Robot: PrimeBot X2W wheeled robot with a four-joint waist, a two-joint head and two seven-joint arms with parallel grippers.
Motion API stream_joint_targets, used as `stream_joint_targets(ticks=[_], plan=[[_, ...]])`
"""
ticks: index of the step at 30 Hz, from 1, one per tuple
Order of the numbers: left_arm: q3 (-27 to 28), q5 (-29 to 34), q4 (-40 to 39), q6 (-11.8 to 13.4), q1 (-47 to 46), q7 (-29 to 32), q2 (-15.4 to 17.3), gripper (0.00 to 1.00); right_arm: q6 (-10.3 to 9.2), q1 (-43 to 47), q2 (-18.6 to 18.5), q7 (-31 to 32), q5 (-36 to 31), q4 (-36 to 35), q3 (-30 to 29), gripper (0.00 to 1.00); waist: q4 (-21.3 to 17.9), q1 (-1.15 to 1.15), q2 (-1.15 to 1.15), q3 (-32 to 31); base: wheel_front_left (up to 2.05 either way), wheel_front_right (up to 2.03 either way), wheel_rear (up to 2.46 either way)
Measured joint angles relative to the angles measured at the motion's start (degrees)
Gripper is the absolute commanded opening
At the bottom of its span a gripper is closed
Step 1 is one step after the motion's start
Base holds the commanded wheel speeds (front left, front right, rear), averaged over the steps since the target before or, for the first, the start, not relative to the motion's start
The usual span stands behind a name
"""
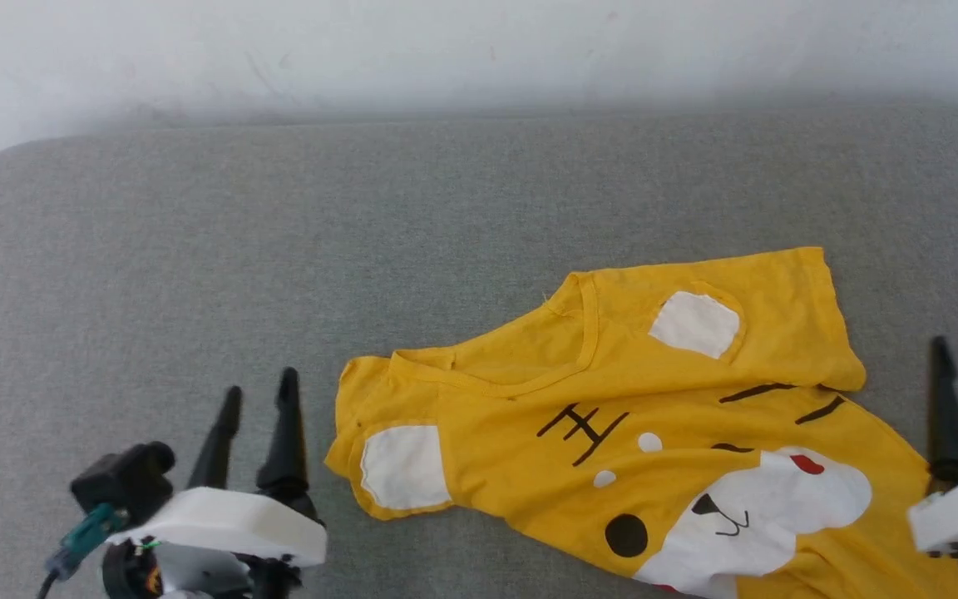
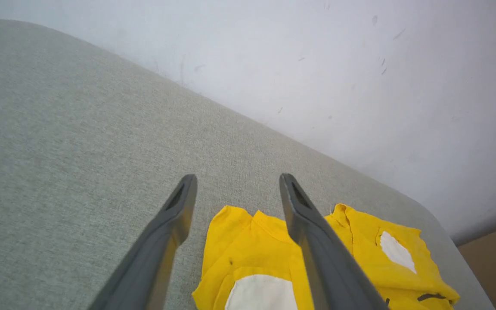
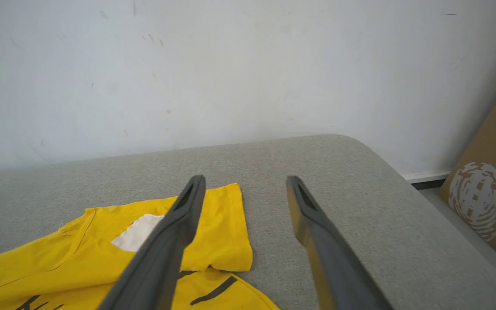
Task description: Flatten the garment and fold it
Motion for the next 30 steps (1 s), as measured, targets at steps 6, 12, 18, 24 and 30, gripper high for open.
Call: stream_joint_targets(ticks=[6,12,18,24,30], plan=[[2.59,4.47,-0.36,0.25,0.04,-8.06,0.91,1.00,0.00,-4.64,-0.57,7.06,-2.19,0.51,7.89,1.00,1.01,0.00,0.00,0.57,0.00,0.00,0.00],[0.92,10.15,1.13,1.64,-0.02,-9.59,1.76,1.00,-0.01,-15.44,-7.58,16.78,-0.14,6.20,15.02,1.00,2.04,0.01,0.00,3.00,0.00,0.00,0.00],[-1.38,10.78,2.87,1.07,-2.16,-10.06,-0.23,1.00,0.00,-25.97,-15.33,23.58,2.70,16.61,21.90,1.00,4.23,0.01,0.00,5.83,0.00,0.00,0.00],[-3.10,11.41,4.00,0.40,-4.71,-10.36,-1.86,1.00,0.00,-32.77,-21.06,29.24,4.90,26.18,27.02,1.00,7.36,0.02,0.00,8.72,0.00,0.00,0.00],[-4.08,11.82,4.69,-0.47,-6.19,-10.61,-3.69,1.00,0.01,-35.89,-27.09,31.44,6.25,32.94,29.20,1.00,10.83,0.01,0.00,12.50,0.00,0.00,0.00]])
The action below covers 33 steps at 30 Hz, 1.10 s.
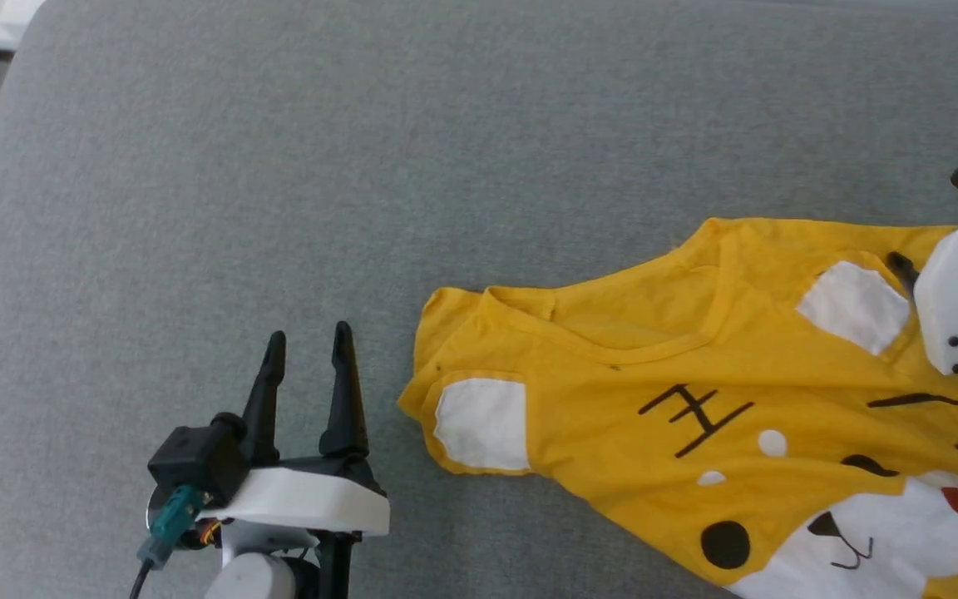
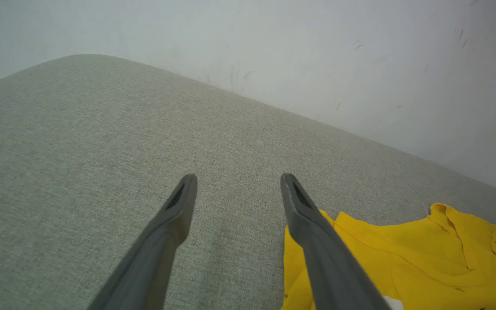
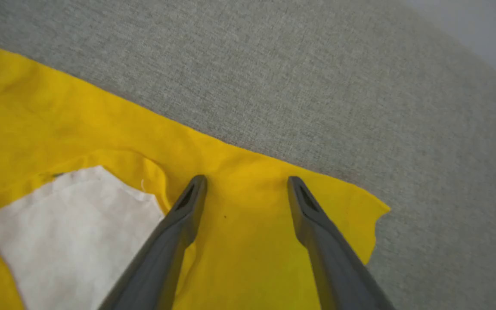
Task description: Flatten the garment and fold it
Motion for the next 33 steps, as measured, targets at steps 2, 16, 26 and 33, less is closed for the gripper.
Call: stream_joint_targets(ticks=[2,16,26,33], plan=[[-0.16,0.07,0.36,-0.10,-0.41,-0.07,-0.29,1.00,0.00,-0.30,-0.75,0.81,1.00,0.69,-0.03,1.00,0.87,-0.01,0.00,0.95,0.00,0.00,0.00],[0.45,0.60,1.15,-0.57,-0.85,-0.48,-0.44,1.00,0.02,-0.82,-0.42,-3.48,0.15,2.72,-5.87,0.00,1.44,0.00,0.01,1.70,0.00,0.00,0.00],[0.87,0.98,-0.29,-0.40,-0.43,-0.05,0.79,1.00,0.01,3.65,-2.74,-10.63,-4.94,-0.20,-15.83,0.00,-1.93,-0.01,0.01,-1.06,0.00,0.00,0.00],[0.74,1.00,-1.16,0.04,-0.39,0.89,1.66,1.00,0.01,7.78,-3.45,-12.92,-9.96,0.07,-23.39,0.00,-3.60,-0.01,0.01,-0.57,0.00,0.00,0.00]])
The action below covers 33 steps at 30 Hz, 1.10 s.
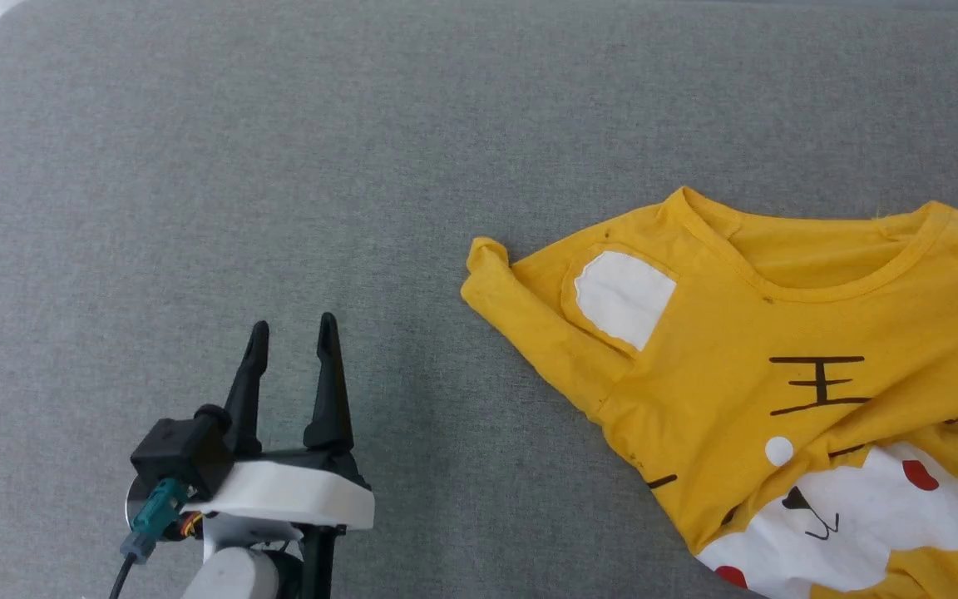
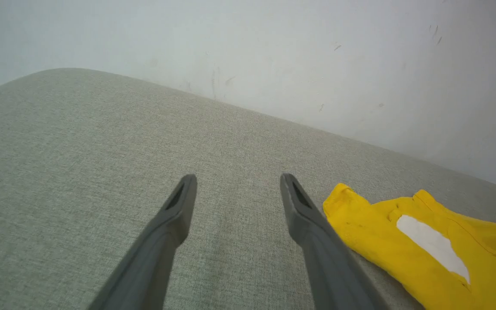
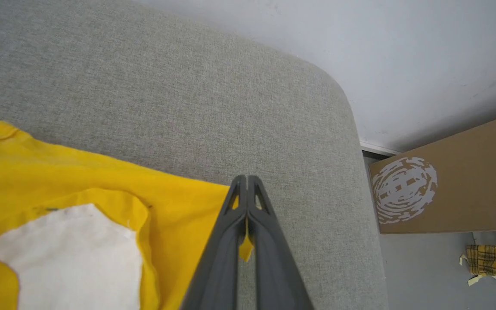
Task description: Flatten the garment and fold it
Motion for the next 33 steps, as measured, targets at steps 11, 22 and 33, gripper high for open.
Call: stream_joint_targets(ticks=[11,22,33], plan=[[-0.56,0.00,0.04,0.00,-0.26,1.24,0.38,1.00,0.00,0.26,3.39,-4.61,-13.81,1.72,-9.77,0.00,-0.75,0.00,0.00,1.03,0.00,0.00,0.00],[-0.81,-0.08,0.99,-0.02,-0.14,1.24,0.60,1.00,0.00,-0.11,10.35,-8.57,-12.04,0.49,-10.47,1.00,-0.61,0.00,0.00,-1.82,0.00,0.00,0.00],[-1.07,-0.21,0.47,-0.02,3.63,1.74,2.55,1.00,-0.01,12.32,24.28,-14.75,-0.26,-20.25,-8.75,1.00,-1.46,-0.01,0.00,-8.36,0.00,0.00,0.00]])
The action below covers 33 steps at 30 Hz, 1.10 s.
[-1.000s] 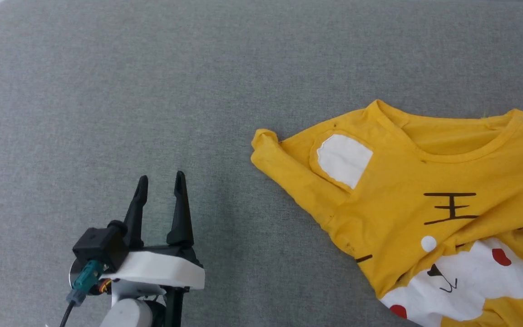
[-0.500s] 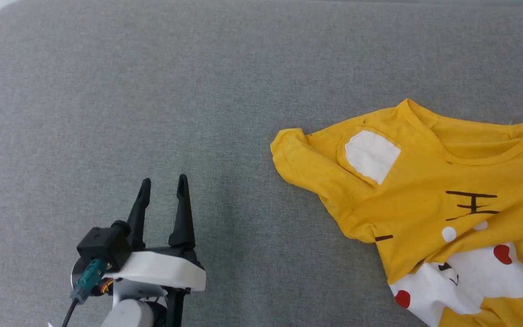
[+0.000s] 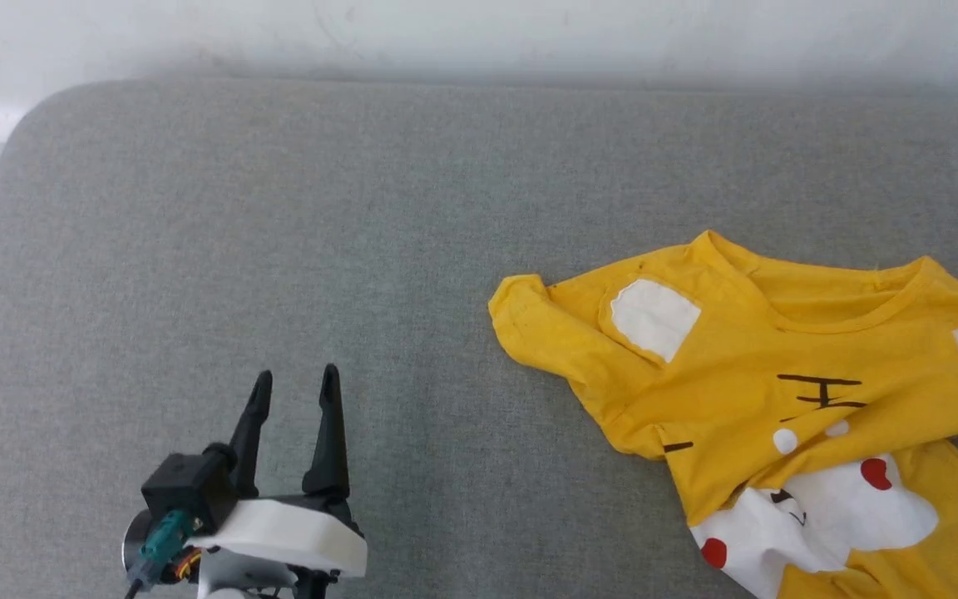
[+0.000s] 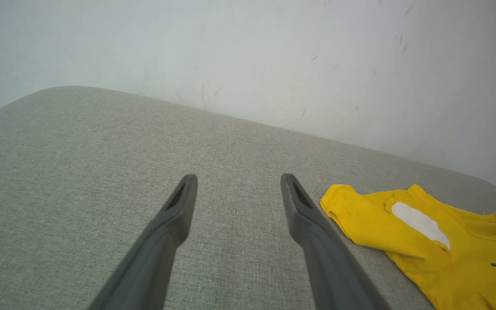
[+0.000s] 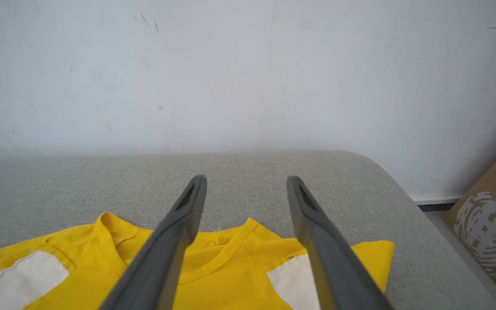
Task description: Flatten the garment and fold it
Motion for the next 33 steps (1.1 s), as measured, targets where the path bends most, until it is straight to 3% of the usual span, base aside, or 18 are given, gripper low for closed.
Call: stream_joint_targets(ticks=[5,9,14,20,27,33], plan=[[-0.38,-0.26,-0.34,0.02,2.27,0.27,0.36,1.00,-0.01,12.18,5.65,-3.11,-0.68,-9.64,-1.52,1.00,-0.78,-0.01,0.00,-2.59,0.00,0.00,0.00],[-0.21,-0.32,-0.45,0.21,3.68,0.40,1.55,1.00,-0.01,18.02,6.25,-4.05,3.44,-11.99,-1.35,1.00,-2.40,-0.01,0.00,-3.44,0.00,0.00,0.00],[-1.45,1.22,-0.30,-0.42,1.65,2.98,3.70,1.00,-0.01,19.24,6.26,-5.38,5.97,-11.94,-1.12,1.00,-4.63,0.00,0.00,-3.77,0.00,0.00,0.00],[-6.65,3.96,2.74,-5.83,-11.81,13.71,6.48,1.00,-0.01,17.92,6.27,-5.55,5.72,-12.41,-1.13,1.00,-5.70,0.01,0.00,-2.38,0.00,0.00,0.00],[-12.30,4.13,11.54,-12.67,-26.34,24.47,4.34,1.00,-0.01,15.83,6.27,-5.56,5.71,-12.63,0.01,1.00,-5.71,0.02,0.00,1.66,0.00,0.00,0.00],[-15.10,4.39,18.52,-16.13,-32.96,28.29,2.99,1.00,-0.01,14.06,6.27,-5.81,5.71,-12.61,0.58,1.00,-6.01,0.02,0.00,5.46,0.00,0.00,0.00]])
